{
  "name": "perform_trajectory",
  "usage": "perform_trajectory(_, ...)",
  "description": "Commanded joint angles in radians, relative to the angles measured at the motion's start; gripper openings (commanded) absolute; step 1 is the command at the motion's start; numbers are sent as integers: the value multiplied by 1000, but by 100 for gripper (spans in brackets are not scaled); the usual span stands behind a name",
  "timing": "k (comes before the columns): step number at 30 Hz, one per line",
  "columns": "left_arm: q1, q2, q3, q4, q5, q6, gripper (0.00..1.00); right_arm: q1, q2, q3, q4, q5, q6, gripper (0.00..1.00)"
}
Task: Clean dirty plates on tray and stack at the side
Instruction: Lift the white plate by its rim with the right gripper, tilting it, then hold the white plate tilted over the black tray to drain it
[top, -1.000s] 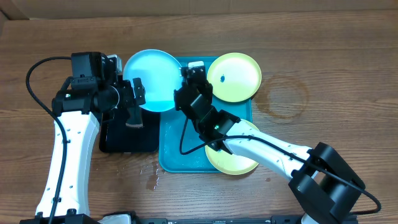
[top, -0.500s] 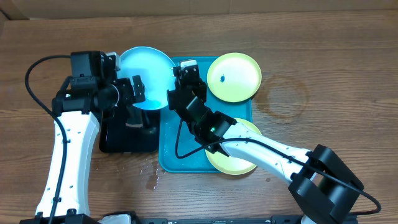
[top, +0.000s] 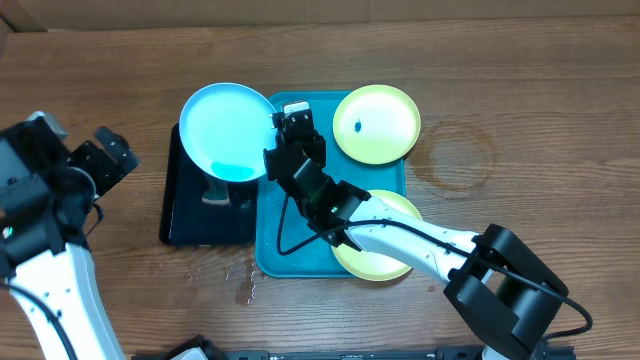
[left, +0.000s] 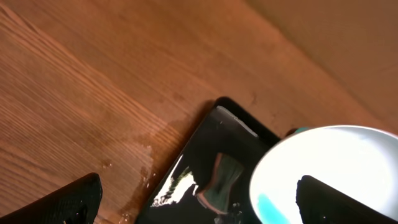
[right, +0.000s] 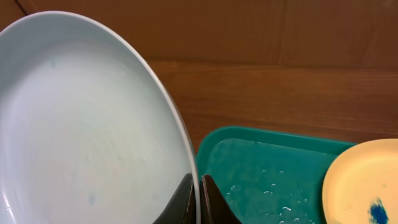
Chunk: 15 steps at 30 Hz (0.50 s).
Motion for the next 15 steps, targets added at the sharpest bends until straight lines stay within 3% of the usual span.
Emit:
perform_trajectory(1,15,-16,16,-2,37,-22,100,6,8,29,77,6,-92,4)
perform_trajectory(6,14,0,16,-2,37,-22,100,29,8,39,235,94,-288,4)
perform_trajectory(15,14,29,16,-2,37,-22,100,90,8,40,533,156,-798,4)
